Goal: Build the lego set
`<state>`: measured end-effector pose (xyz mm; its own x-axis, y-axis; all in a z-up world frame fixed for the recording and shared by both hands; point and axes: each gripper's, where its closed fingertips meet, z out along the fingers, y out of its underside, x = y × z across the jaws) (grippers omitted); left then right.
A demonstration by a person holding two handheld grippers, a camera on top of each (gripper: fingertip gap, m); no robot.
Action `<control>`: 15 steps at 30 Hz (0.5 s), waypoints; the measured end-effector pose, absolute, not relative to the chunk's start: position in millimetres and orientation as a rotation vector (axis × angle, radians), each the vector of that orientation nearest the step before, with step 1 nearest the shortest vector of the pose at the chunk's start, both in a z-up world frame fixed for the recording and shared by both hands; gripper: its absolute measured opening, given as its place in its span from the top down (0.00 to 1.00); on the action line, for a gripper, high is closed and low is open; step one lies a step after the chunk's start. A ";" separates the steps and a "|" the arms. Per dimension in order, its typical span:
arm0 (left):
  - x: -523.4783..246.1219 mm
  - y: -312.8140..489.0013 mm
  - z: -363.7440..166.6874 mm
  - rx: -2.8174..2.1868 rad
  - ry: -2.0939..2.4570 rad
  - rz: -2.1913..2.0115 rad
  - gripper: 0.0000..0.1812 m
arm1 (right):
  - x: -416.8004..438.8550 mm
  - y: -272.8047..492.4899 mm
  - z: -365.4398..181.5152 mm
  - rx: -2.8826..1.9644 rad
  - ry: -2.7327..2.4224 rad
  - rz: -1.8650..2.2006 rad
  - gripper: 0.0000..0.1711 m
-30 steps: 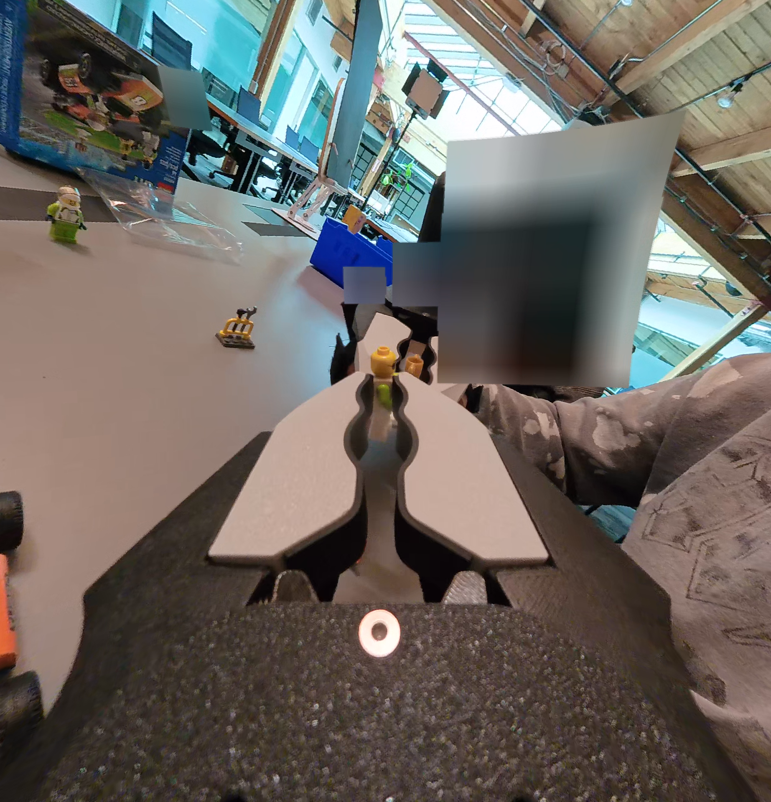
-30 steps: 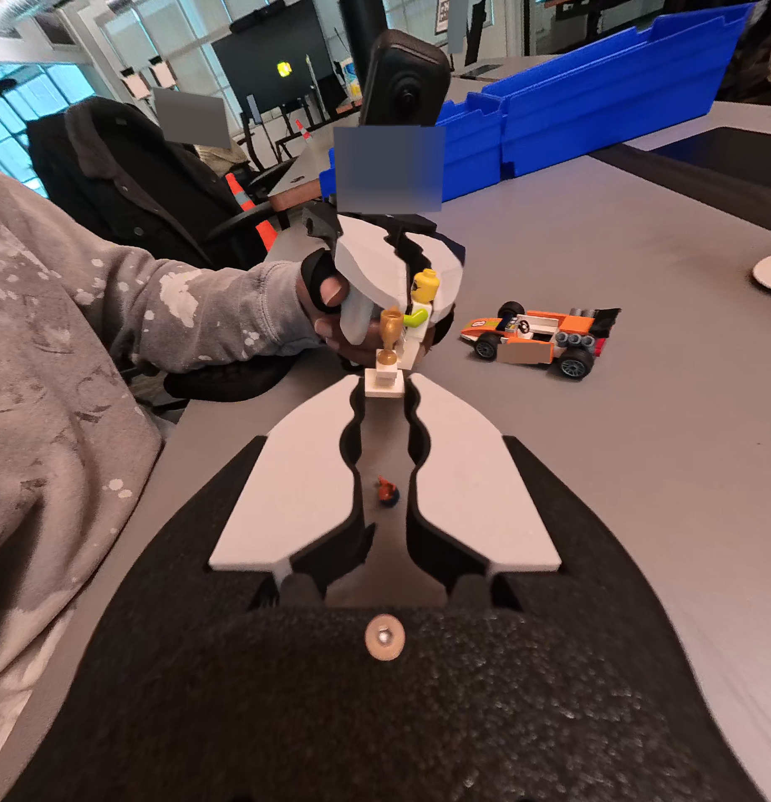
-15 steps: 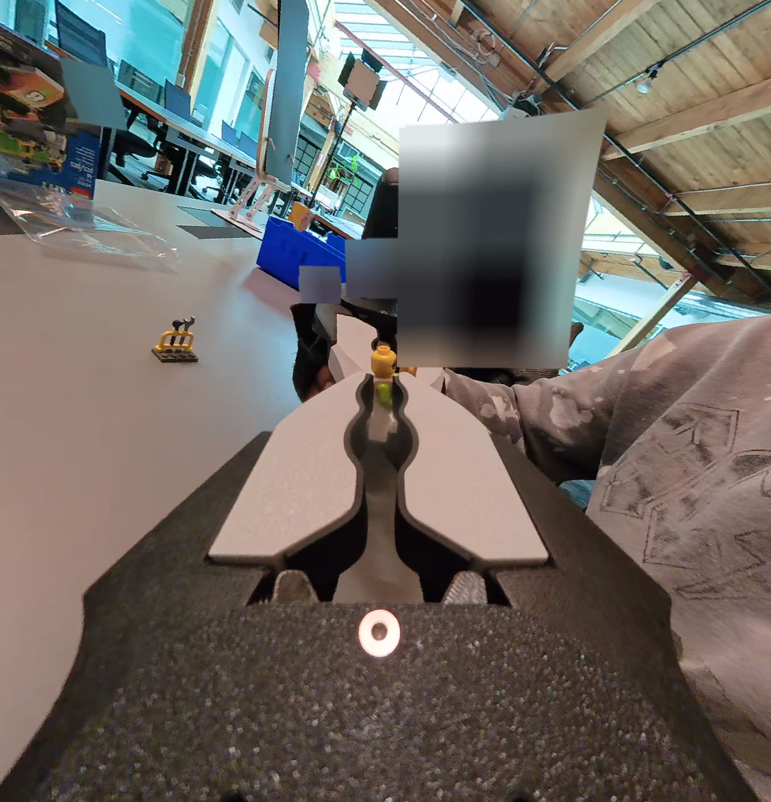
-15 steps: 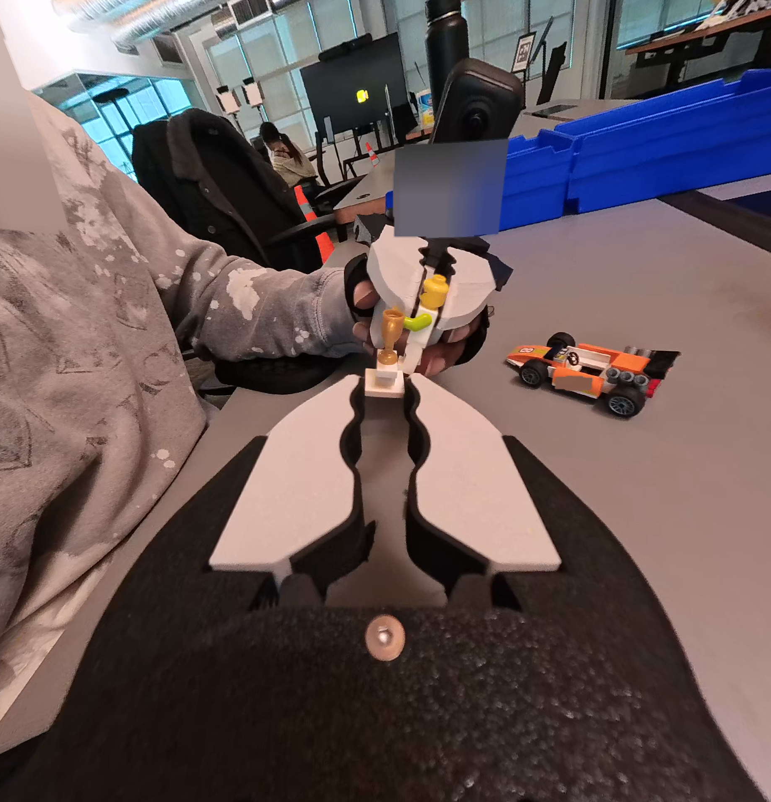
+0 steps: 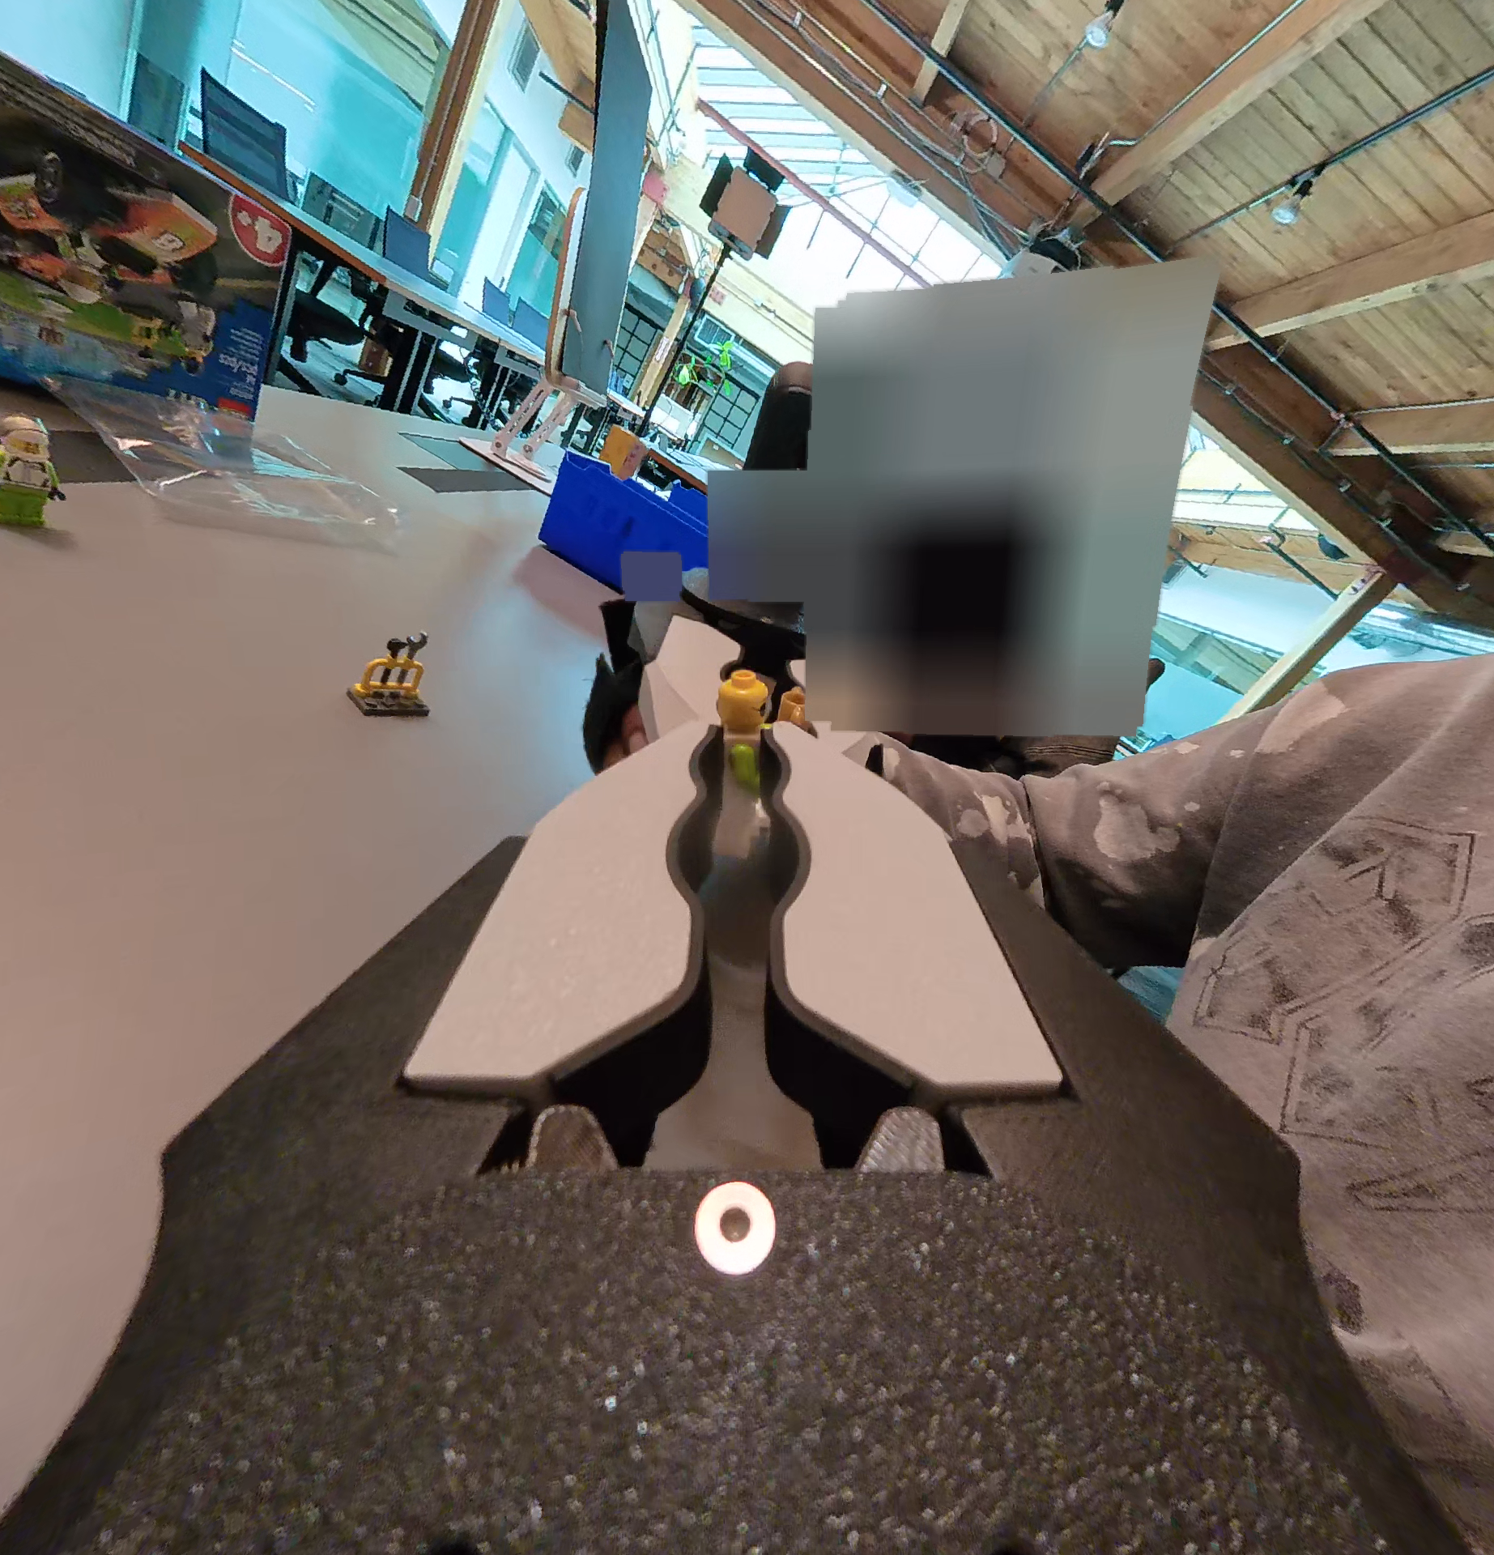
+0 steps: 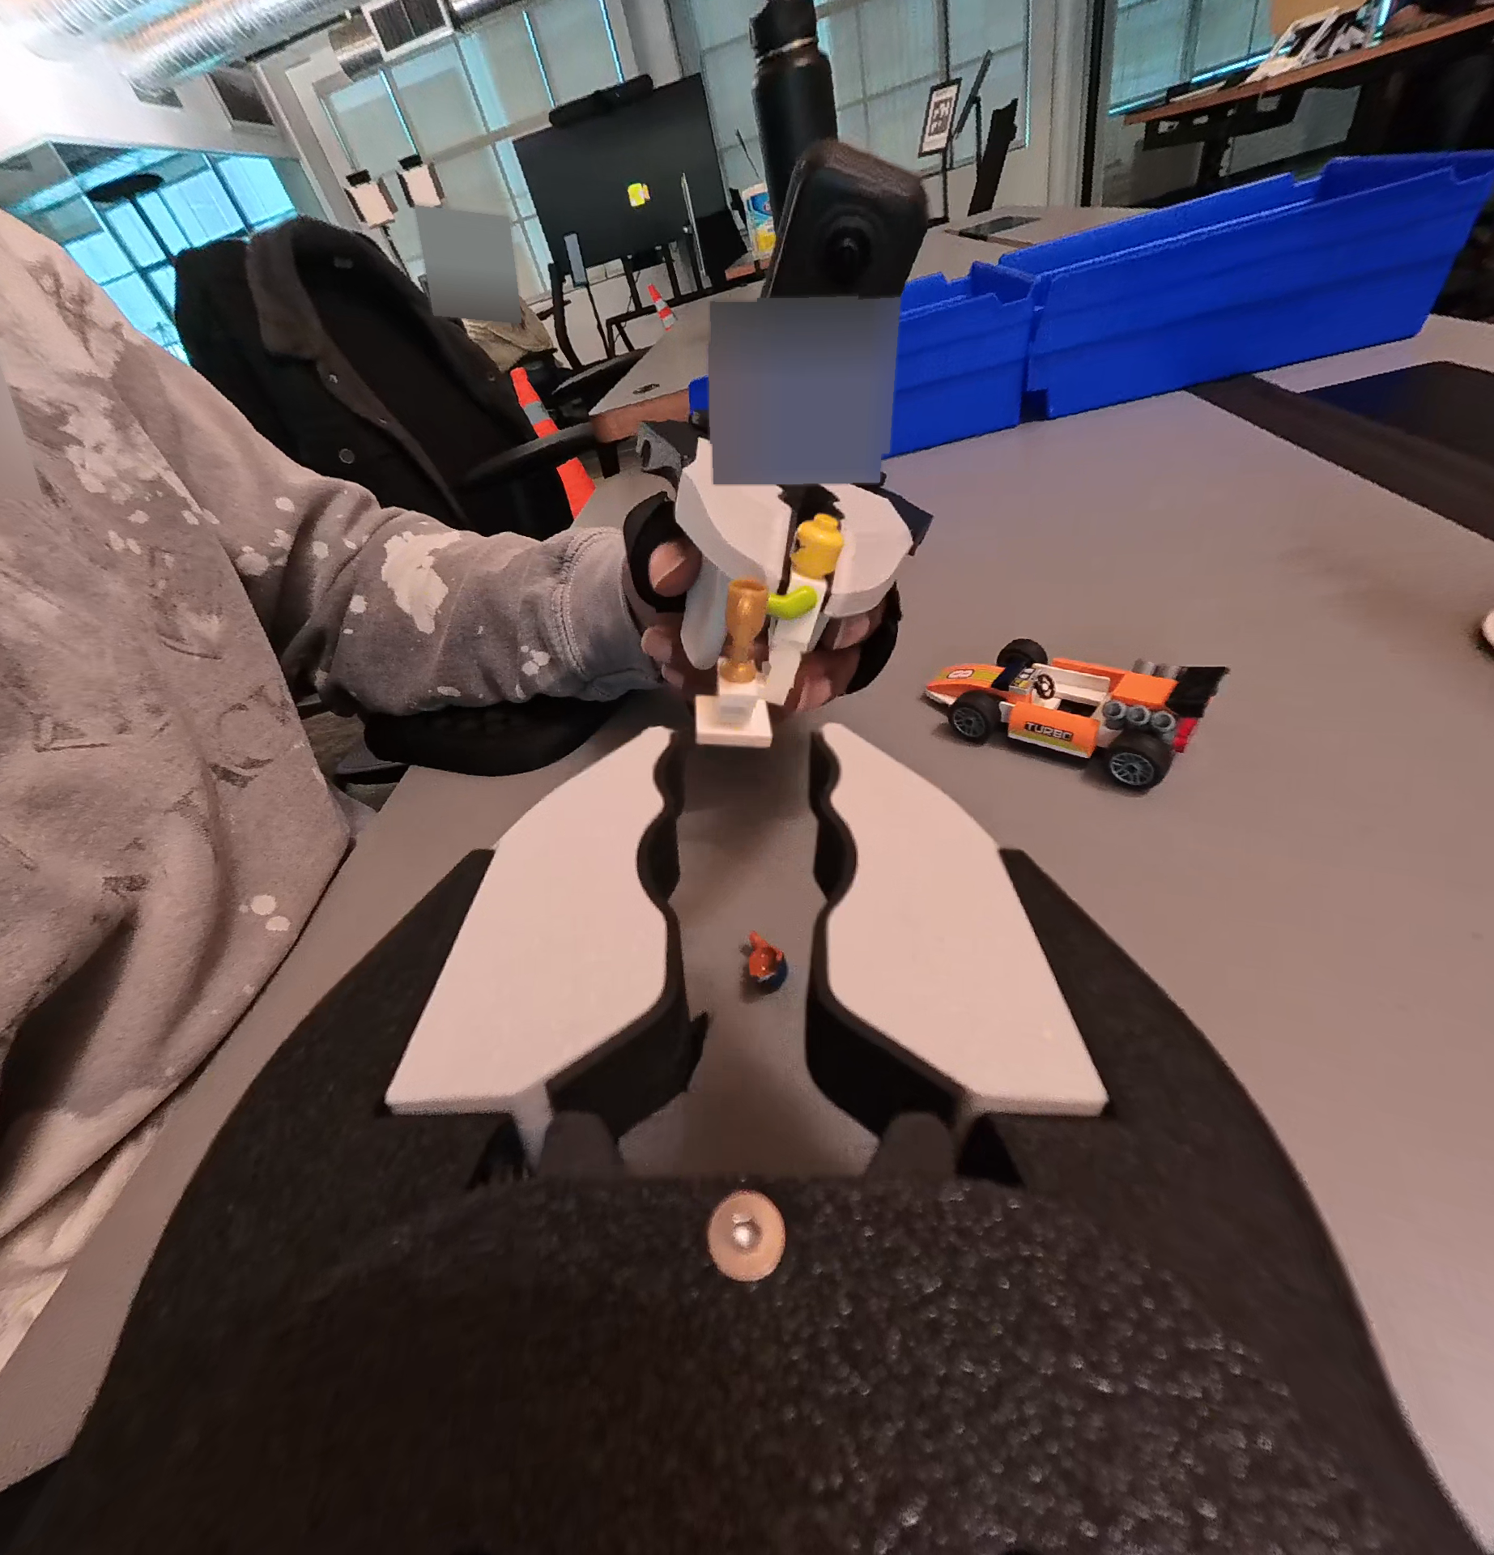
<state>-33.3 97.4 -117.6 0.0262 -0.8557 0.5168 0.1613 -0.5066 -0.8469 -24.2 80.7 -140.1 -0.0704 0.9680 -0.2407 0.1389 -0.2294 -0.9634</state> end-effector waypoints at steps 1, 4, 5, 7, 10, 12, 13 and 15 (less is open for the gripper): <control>-34.2 98.1 -117.8 -1.501 0.739 -1.597 0.96 | -22.6 82.7 -137.6 -1.439 -1.232 1.391 0.83; -34.9 97.8 -119.0 -1.500 0.751 -1.596 0.96 | -17.6 90.4 -130.2 -1.426 -1.169 1.393 0.83; -34.6 97.3 -120.2 -1.502 0.762 -1.589 0.95 | -16.0 92.9 -128.1 -1.423 -1.149 1.392 0.83; -32.9 98.2 -127.4 -1.528 0.803 -1.522 0.95 | -11.6 102.3 -127.1 -1.442 -1.108 1.350 0.85; -29.4 100.6 -145.0 -1.574 0.900 -1.351 0.96 | 6.5 131.5 -131.1 -1.524 -1.043 1.166 0.85; -27.0 101.2 -151.1 -1.586 0.918 -1.323 0.96 | 31.9 165.5 -139.1 -1.615 -0.998 0.923 0.85; -26.3 102.1 -152.6 -1.591 0.913 -1.327 0.96 | 47.2 184.7 -142.0 -1.651 -0.973 0.799 0.86; -26.0 105.2 -154.1 -1.599 0.896 -1.333 0.96 | 74.9 220.8 -145.5 -1.714 -0.917 0.664 0.86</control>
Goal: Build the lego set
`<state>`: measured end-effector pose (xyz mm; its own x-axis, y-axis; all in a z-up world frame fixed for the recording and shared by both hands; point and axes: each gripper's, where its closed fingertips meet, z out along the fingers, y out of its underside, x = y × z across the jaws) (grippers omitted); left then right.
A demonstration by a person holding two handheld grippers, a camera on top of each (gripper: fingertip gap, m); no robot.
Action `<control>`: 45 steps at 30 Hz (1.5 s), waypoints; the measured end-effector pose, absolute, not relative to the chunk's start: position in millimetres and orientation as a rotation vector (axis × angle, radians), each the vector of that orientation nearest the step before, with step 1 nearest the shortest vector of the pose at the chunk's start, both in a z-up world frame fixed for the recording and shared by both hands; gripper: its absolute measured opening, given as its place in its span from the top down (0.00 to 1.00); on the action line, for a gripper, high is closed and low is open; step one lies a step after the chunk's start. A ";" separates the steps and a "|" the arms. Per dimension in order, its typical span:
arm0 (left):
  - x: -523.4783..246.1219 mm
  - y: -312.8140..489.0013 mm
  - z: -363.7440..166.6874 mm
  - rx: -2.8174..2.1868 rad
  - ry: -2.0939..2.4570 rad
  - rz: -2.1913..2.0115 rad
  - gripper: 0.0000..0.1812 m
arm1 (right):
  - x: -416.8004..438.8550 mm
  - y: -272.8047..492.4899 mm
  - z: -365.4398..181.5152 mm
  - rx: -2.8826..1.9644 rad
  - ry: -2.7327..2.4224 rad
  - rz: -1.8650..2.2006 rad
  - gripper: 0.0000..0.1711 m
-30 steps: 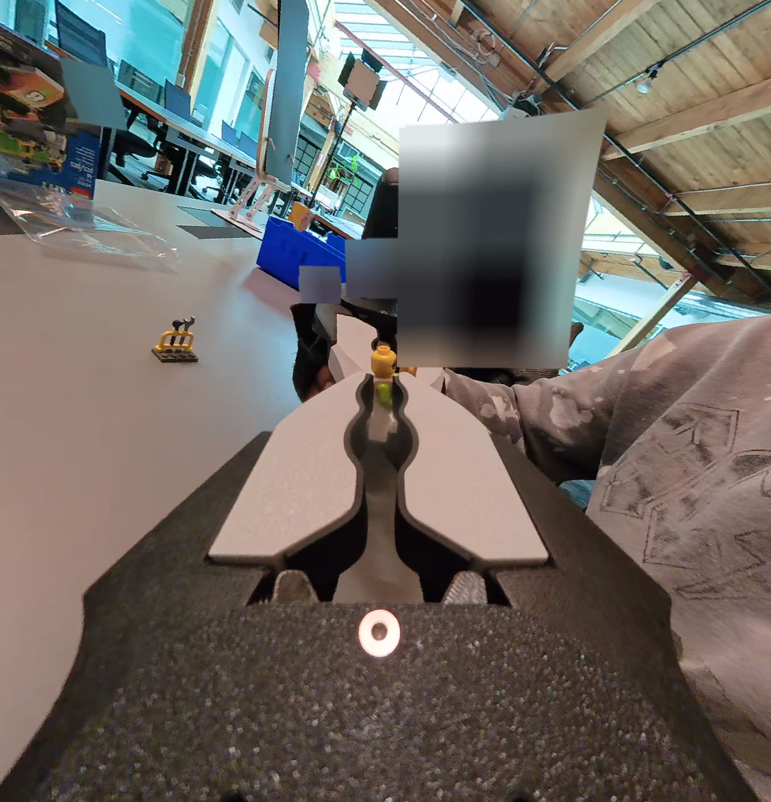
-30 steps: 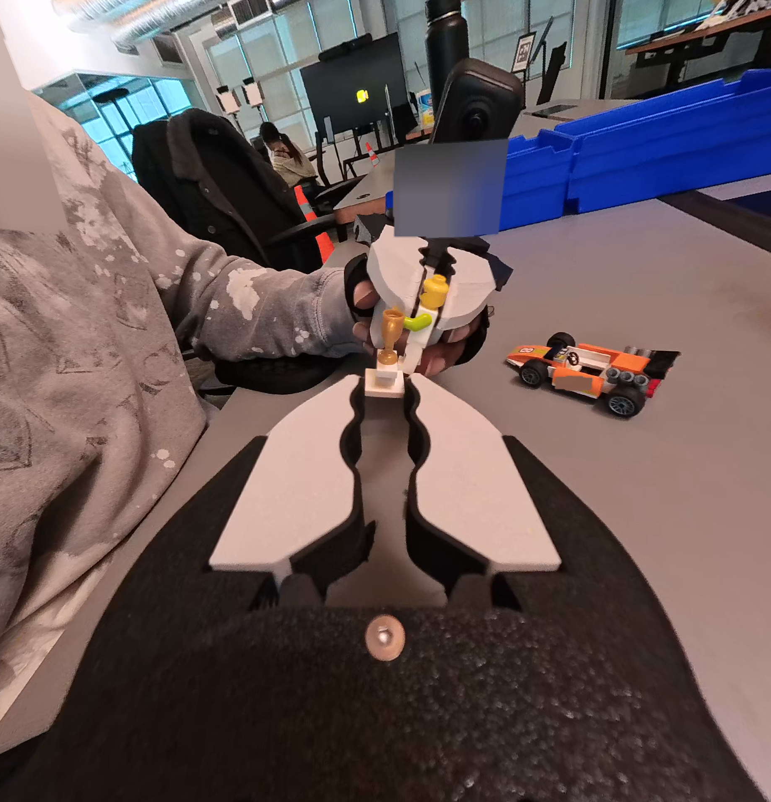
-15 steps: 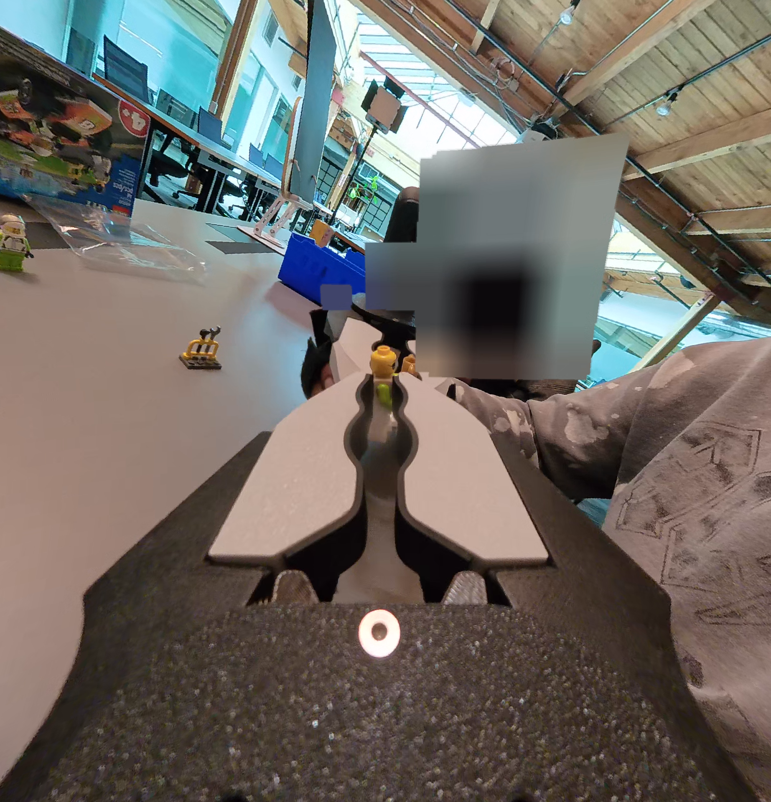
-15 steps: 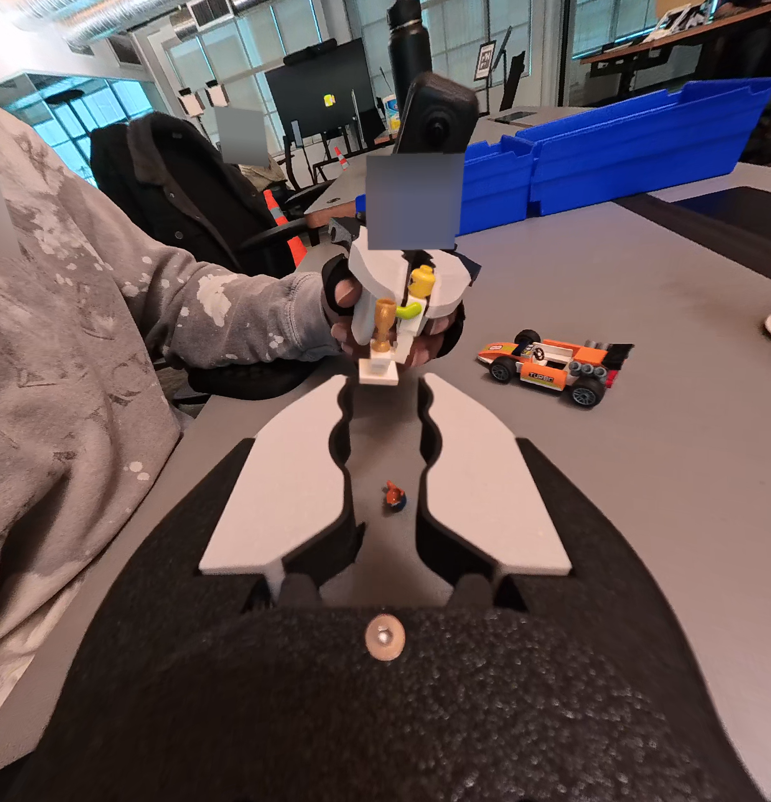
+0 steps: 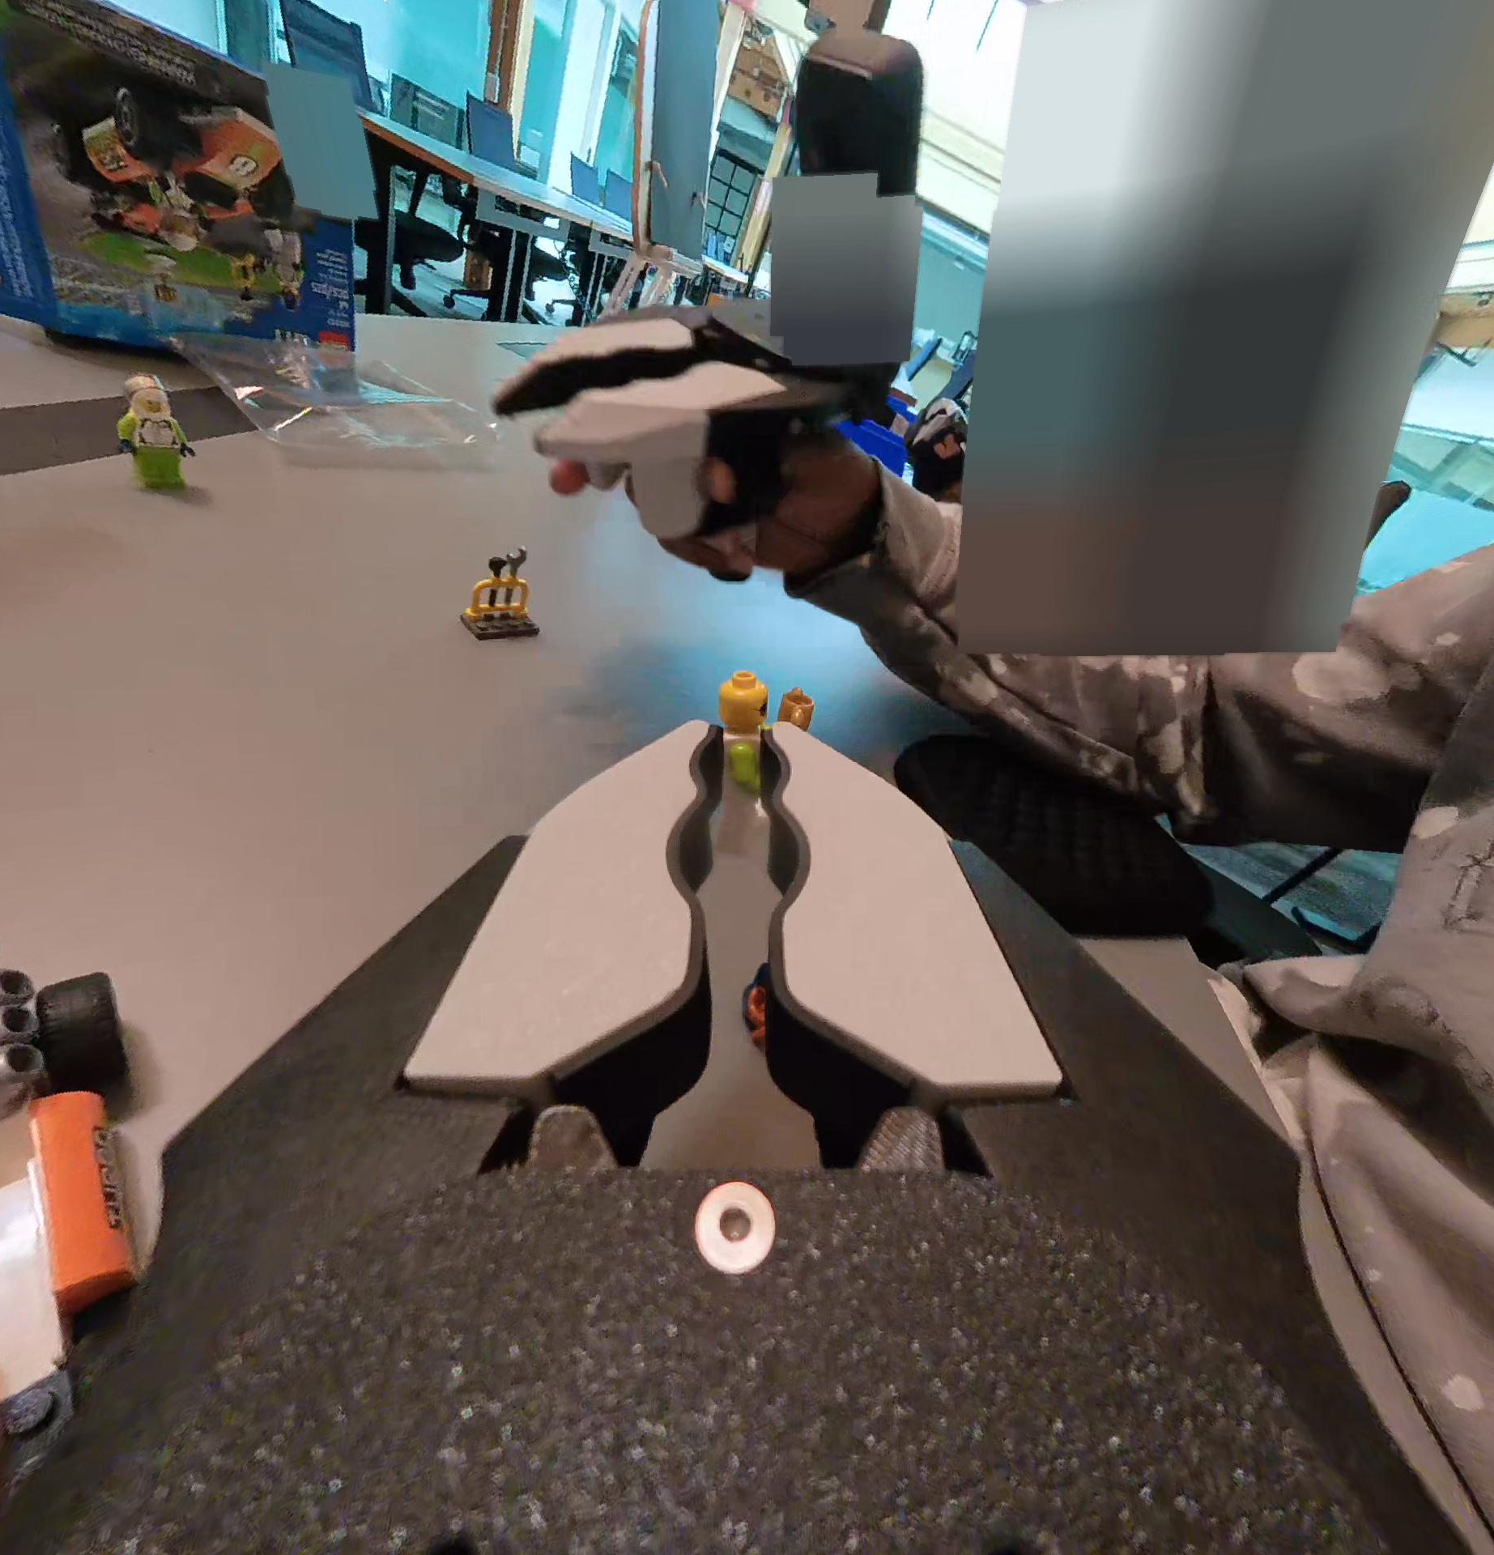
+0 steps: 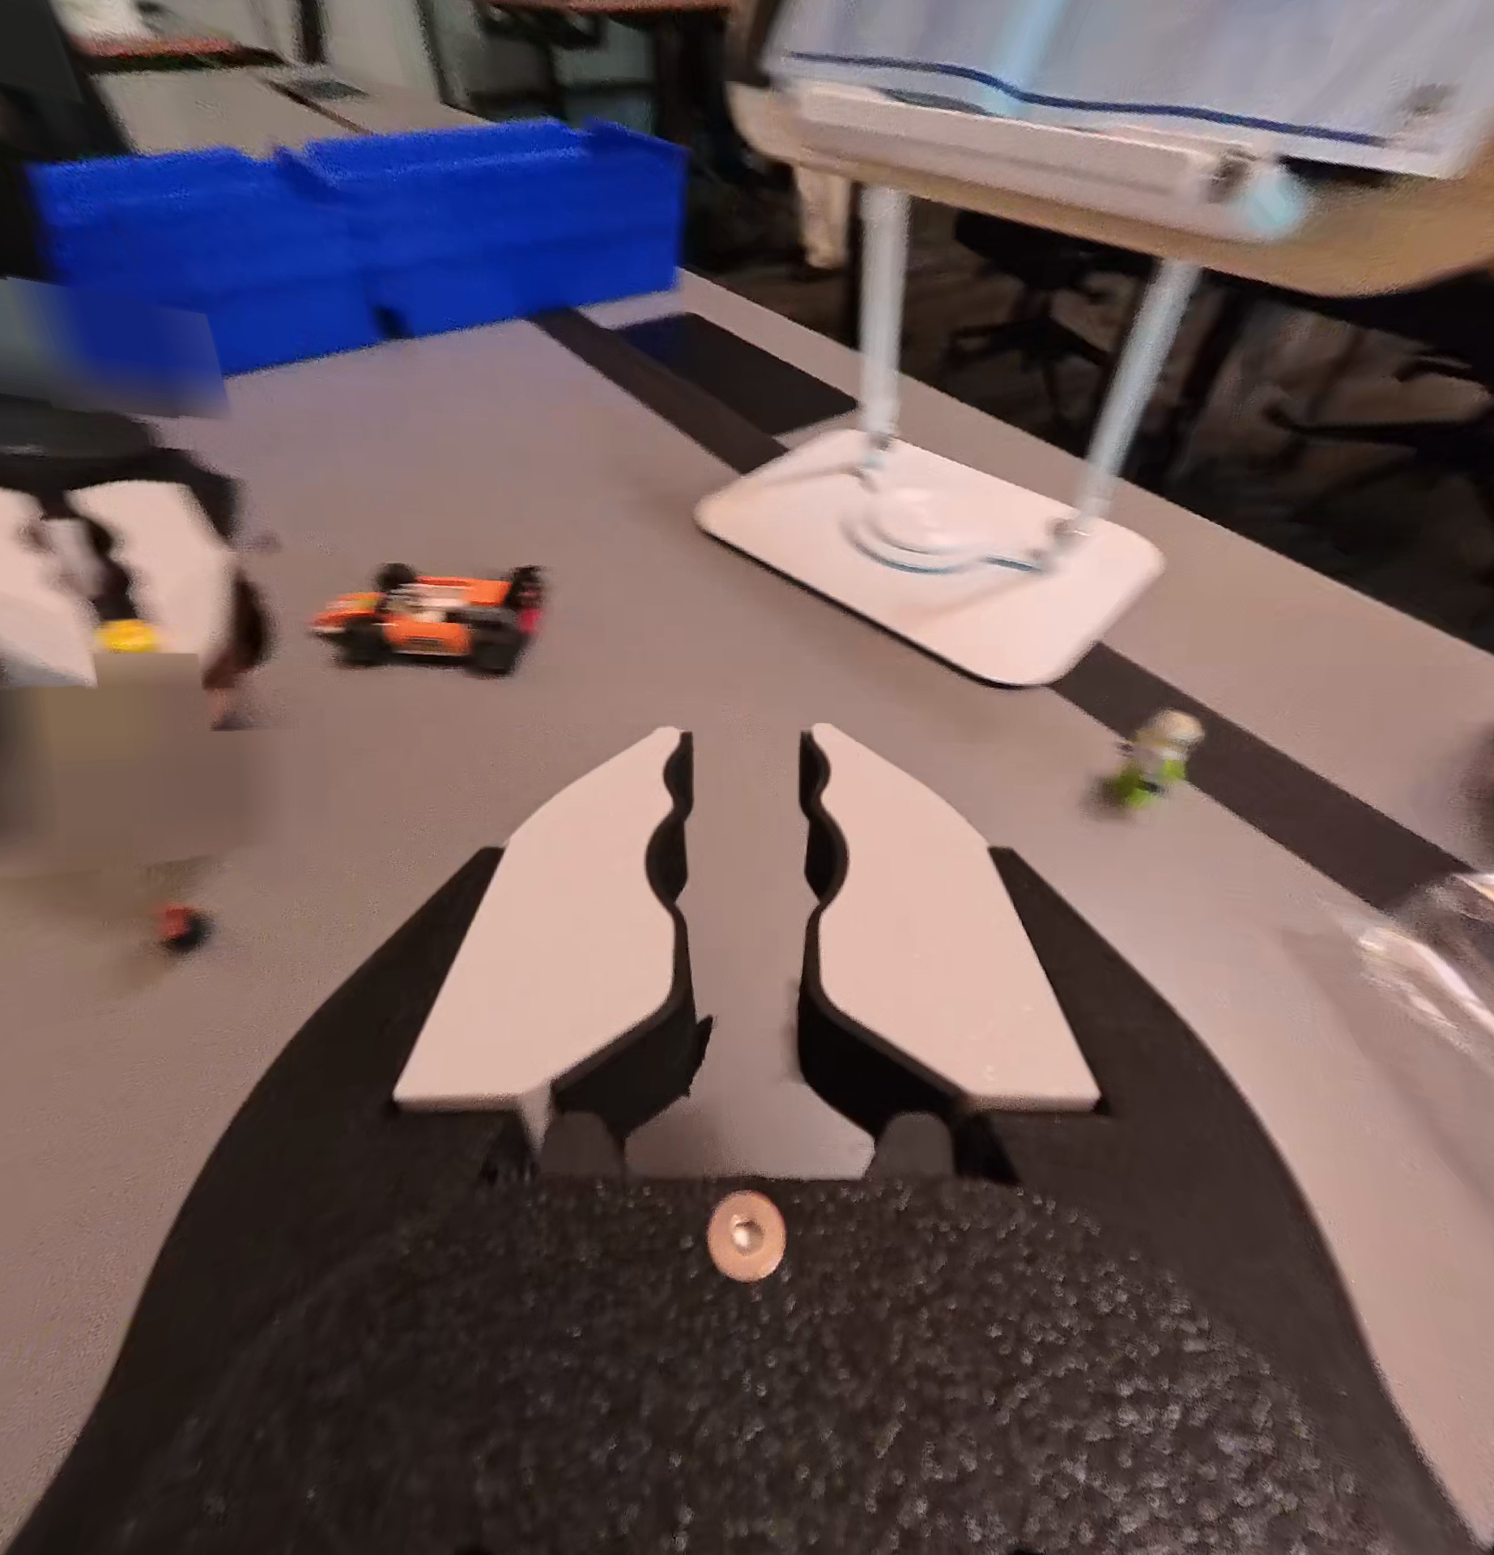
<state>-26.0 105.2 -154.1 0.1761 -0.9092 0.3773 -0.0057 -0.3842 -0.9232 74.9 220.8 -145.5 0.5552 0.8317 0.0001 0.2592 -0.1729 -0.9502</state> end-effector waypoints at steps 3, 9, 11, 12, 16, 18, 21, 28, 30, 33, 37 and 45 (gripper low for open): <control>-28.0 109.9 -156.7 -1.613 0.873 -1.326 0.96 | 105.4 273.8 -157.4 -1.805 -0.875 0.576 0.85; -34.4 117.4 -161.9 -1.643 0.828 -1.320 0.96 | 123.0 358.1 -199.7 -1.921 -0.994 0.383 0.78; -35.0 119.5 -161.1 -1.642 0.811 -1.340 0.96 | 116.9 376.2 -212.2 -1.934 -1.041 0.397 0.78; -35.0 120.3 -160.9 -1.643 0.805 -1.350 0.96 | 113.0 382.9 -217.2 -1.942 -1.059 0.416 0.78; -35.9 122.5 -160.3 -1.647 0.779 -1.393 0.96 | 103.2 386.5 -235.4 -1.983 -1.189 0.459 0.92; -37.2 123.9 -159.2 -1.645 0.761 -1.412 0.96 | 99.8 377.6 -234.1 -1.970 -1.217 0.503 0.92; -37.4 124.6 -158.7 -1.645 0.750 -1.422 0.96 | 89.8 347.5 -223.9 -1.937 -1.253 0.604 0.92; -30.6 116.5 -161.6 -1.650 0.812 -1.382 0.96 | 36.7 189.7 -190.1 -1.837 -1.466 0.760 0.92; -29.8 115.2 -162.1 -1.649 0.824 -1.366 0.96 | 28.9 155.6 -199.6 -1.845 -1.499 0.757 0.92; -28.8 114.0 -163.1 -1.652 0.840 -1.345 0.96 | 21.6 130.0 -216.3 -1.841 -1.512 0.768 0.92; -28.4 113.9 -165.2 -1.661 0.851 -1.317 0.96 | 12.9 121.1 -222.7 -1.817 -1.520 0.766 0.92; -34.9 117.9 -167.5 -1.689 0.813 -1.301 0.96 | 10.1 121.1 -233.9 -1.836 -1.527 0.748 0.92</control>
